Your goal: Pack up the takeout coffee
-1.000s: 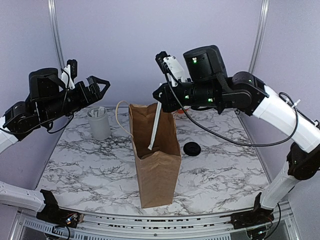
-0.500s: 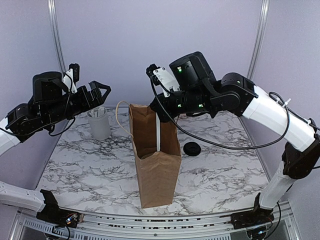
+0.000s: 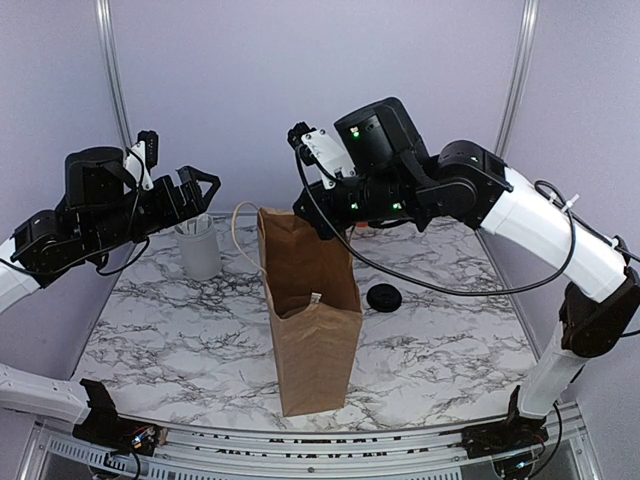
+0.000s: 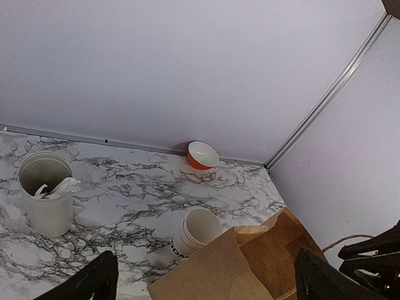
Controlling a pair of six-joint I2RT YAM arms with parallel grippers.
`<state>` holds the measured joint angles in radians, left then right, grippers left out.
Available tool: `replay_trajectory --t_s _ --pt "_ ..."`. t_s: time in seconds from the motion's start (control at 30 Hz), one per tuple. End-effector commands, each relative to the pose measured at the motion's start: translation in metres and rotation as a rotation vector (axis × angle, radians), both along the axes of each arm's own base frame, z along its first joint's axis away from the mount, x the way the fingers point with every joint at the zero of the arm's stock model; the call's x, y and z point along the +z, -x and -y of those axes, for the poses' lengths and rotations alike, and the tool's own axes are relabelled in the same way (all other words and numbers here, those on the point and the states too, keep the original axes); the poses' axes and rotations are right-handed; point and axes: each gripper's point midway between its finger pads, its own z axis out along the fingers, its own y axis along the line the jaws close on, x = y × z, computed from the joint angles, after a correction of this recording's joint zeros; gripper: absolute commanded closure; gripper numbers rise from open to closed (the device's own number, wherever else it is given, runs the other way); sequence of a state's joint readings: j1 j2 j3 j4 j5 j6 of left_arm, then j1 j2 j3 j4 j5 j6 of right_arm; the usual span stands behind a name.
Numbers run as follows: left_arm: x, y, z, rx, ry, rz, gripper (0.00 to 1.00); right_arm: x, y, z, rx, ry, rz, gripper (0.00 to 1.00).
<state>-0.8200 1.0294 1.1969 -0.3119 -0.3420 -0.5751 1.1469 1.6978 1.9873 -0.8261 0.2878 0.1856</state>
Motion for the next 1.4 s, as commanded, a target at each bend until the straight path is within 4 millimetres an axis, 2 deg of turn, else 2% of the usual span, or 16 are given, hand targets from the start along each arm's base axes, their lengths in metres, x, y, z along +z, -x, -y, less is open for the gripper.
replay_trajectory --t_s 0.0,0.33,0.47,0.6,0.8,0.93,1.13,1.37 --pt "0.004 0.003 -0.009 0.016 0.0 0.02 0.01 0.019 0.001 -0.002 -0.001 -0.035 0.026 0.84" --pt "0.003 0.004 -0.01 0.014 -0.001 0.02 0.01 0.037 0.003 0.0 0.004 -0.068 0.042 0.7" --pt "0.002 0.004 -0.01 0.015 -0.001 0.019 0.01 0.048 0.004 0.005 0.0 -0.087 0.06 0.6" --pt "0.001 0.004 -0.011 0.02 -0.003 0.019 0.01 0.059 0.004 0.012 -0.009 -0.107 0.085 0.46" --pt "0.0 0.005 -0.014 0.029 -0.002 0.02 0.01 0.068 0.002 0.024 -0.05 -0.125 0.119 0.13" --pt "0.0 0.005 -0.015 0.034 -0.004 0.02 0.01 0.072 -0.002 0.034 -0.093 -0.137 0.145 0.07" --pt "0.001 0.004 -0.019 0.054 -0.008 0.026 0.01 0.082 -0.014 0.063 -0.181 -0.167 0.199 0.02" --pt "-0.004 0.002 -0.032 0.105 -0.029 0.026 0.01 0.071 -0.047 0.126 -0.305 -0.244 0.179 0.0"
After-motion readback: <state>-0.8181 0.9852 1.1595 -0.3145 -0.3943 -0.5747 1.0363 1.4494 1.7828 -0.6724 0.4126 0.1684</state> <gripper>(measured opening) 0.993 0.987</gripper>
